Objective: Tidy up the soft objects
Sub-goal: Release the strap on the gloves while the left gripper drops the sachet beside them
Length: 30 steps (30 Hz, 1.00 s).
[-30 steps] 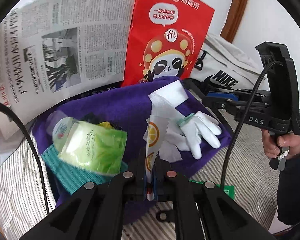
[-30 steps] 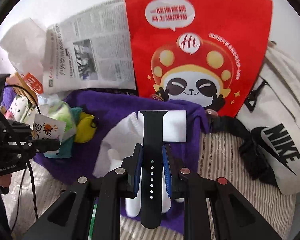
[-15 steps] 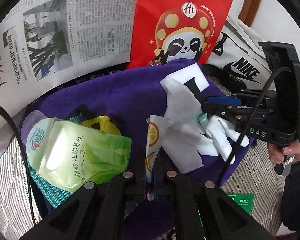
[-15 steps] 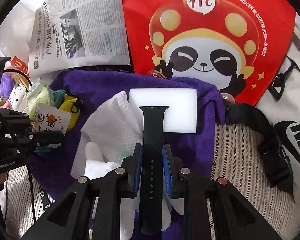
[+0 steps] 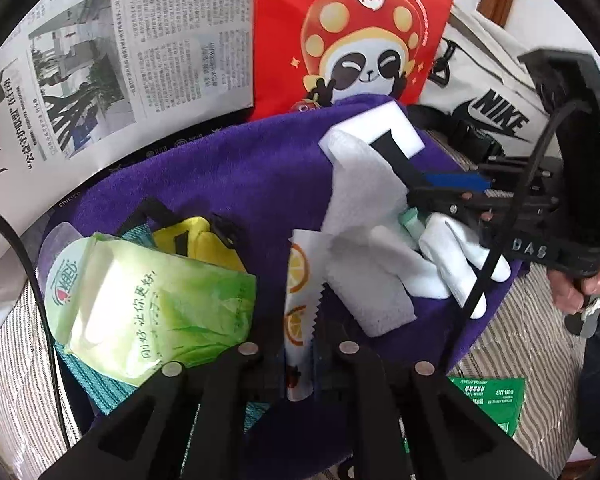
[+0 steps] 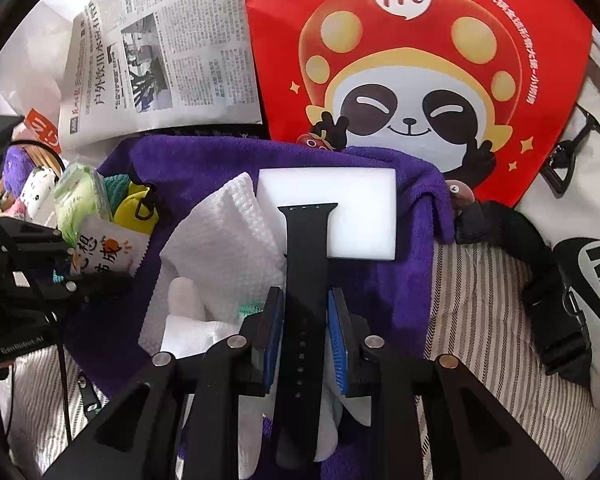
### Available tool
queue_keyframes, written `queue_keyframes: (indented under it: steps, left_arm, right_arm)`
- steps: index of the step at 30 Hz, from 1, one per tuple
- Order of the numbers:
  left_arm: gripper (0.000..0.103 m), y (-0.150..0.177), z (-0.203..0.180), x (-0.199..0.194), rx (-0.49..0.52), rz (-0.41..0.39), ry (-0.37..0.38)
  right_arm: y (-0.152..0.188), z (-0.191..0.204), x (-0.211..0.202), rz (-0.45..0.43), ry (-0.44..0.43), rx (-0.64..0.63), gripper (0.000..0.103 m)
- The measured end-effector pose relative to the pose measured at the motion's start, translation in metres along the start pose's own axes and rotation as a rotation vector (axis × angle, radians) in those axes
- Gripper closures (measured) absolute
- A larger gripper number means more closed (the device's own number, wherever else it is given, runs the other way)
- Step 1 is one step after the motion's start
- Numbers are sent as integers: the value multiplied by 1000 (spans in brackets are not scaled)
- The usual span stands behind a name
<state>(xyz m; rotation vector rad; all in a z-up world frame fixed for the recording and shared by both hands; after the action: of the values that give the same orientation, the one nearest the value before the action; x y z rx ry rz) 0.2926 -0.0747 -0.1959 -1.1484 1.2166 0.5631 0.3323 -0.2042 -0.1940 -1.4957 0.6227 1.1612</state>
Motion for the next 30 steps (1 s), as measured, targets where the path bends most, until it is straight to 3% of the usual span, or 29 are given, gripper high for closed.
queue_keyframes:
  steps: [3,6,9,22,30]
  left_arm:
    - [80,2,-5,0,13,12,-11]
    - [64,5,-9,-2,28,16,-28]
    - [55,8,-11,-6,26,18,-37]
    - [49,25,-16,-28,0,10,-60]
    - [49,40,-18,-48,-24,-16,-58]
  right_arm:
    - [-2,-3,-7,-13,4,9,59]
    - [-3,-1,-17,-34,-1,12,56]
    - [-2,0,-24,-42,9,9,56]
    - [13,-5,-68,-83,29,23,54]
    - [49,16,-96,-102,30,12,50]
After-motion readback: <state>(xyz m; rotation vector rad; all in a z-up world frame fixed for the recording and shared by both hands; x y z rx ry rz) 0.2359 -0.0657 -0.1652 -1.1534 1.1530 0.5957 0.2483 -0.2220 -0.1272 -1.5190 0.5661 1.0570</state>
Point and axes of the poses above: each gripper's, at about its wrist camera, not at the fingertips, and x roughly the way its jaws point, z to its left, y to its underside, the point moved 8 cm from there along x, roughly the way its jaws point, and after that the axes turned 8 degrees about z, right-handed, at the moved point
